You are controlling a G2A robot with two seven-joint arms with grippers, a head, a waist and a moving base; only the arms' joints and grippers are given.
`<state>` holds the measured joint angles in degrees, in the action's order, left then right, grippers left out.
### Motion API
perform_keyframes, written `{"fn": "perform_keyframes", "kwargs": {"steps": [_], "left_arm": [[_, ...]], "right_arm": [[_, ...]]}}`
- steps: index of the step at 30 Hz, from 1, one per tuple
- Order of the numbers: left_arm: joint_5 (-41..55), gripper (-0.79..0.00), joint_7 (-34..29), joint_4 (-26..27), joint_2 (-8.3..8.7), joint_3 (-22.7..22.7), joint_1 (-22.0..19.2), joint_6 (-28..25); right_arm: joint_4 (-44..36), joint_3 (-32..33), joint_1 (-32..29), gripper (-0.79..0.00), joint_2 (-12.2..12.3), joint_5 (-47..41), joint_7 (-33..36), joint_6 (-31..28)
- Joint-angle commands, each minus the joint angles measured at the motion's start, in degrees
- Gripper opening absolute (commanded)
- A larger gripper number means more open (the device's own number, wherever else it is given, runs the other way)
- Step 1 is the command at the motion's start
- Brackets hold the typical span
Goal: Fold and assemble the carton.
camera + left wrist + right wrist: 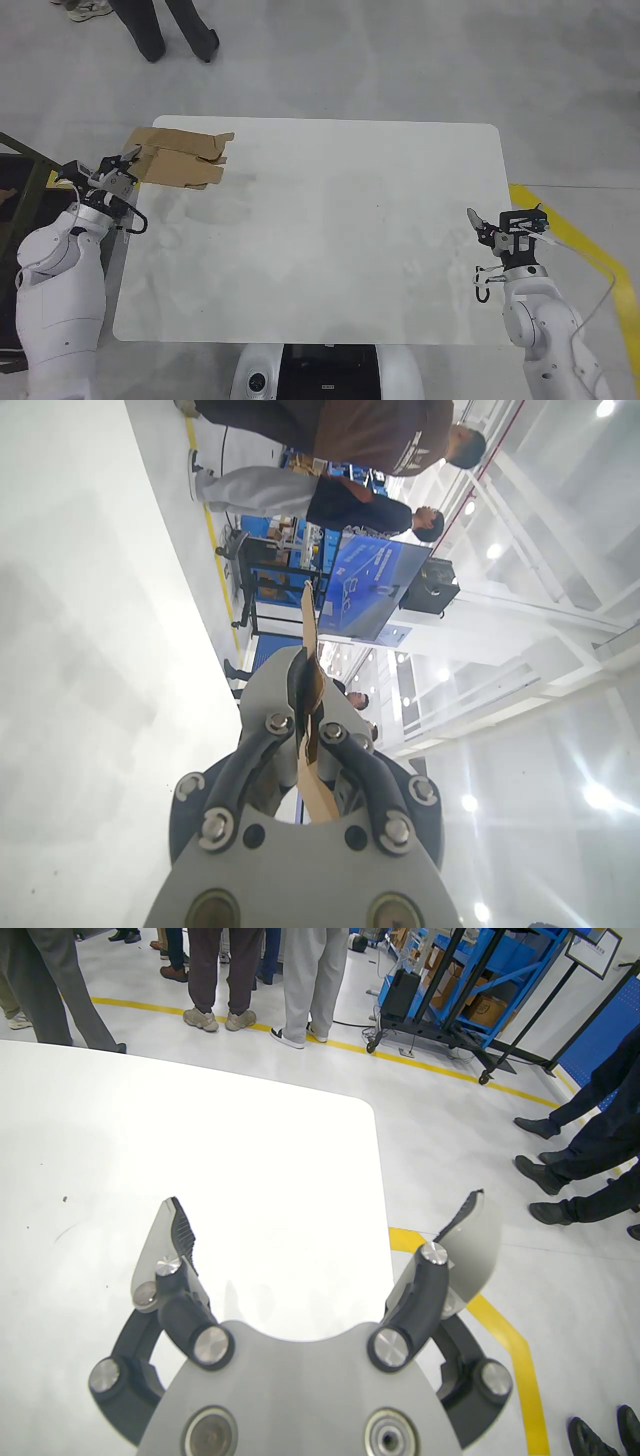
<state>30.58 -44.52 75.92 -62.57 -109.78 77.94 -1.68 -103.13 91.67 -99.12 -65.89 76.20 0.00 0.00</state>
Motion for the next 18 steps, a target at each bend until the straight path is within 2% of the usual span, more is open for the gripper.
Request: {"fn": "perform_keyframes", "kwargs": {"steps": [1,7,18], "left_arm": [[-0.1,-0.785,0.4,1.6,-0.26,2.2,0.2,-0.2],[-1.4,-0.785,1.6,4.4,-1.00,8.5,-0.6,-2.5],[-1.7,-0.785,2.7,7.1,-1.61,14.2,-1.8,-3.5]], "right_arm": [[0.0,0.0,0.0,0.000,0.0,0.0,0.0,0.0],[0.0,0.0,0.0,0.000,0.0,0.0,0.0,0.0],[0.0,0.0,0.0,0.000,0.0,0.0,0.0,0.0]]}}
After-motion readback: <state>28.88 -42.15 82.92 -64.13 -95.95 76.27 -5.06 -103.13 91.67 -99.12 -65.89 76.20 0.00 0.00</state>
